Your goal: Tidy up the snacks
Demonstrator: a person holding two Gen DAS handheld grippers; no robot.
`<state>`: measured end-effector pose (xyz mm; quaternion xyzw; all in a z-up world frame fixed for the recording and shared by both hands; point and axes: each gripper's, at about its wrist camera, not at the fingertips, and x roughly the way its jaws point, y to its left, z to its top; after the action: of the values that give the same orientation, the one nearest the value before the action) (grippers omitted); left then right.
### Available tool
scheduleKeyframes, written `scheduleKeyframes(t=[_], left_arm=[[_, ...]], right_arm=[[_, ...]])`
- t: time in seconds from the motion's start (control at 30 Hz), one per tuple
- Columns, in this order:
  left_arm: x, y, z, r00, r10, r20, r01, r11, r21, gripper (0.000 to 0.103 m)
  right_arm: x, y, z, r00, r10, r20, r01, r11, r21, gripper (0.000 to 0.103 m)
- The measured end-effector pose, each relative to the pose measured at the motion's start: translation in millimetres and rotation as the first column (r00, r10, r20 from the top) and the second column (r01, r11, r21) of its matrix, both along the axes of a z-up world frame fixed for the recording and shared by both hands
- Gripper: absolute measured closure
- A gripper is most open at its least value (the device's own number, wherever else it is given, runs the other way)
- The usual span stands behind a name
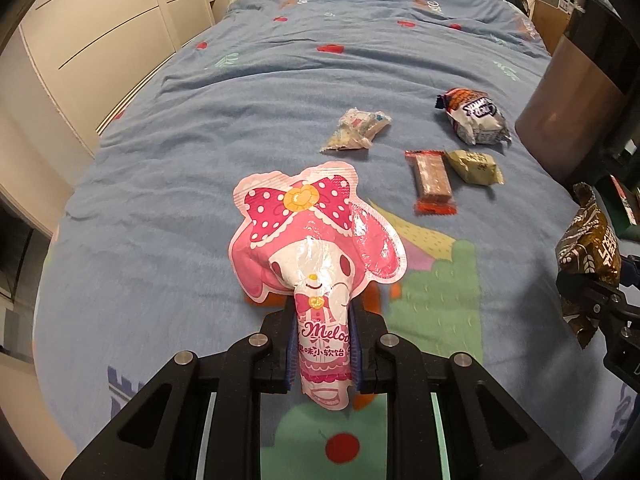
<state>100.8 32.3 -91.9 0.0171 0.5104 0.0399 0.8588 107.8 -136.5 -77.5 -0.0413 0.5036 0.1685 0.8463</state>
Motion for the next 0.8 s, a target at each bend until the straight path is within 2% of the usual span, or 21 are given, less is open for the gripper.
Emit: scheduleKeyframes(t=[0.8], left_arm=[[-61.0, -26.8, 13.3, 0.998, -0.067, 0.006, 0.067, 0.998, 0.023, 0.086]], right_arm=[[-71.1, -23.3, 17.4, 1.0, -0.01, 0.015, 0.01, 1.0, 0.01, 0.0]])
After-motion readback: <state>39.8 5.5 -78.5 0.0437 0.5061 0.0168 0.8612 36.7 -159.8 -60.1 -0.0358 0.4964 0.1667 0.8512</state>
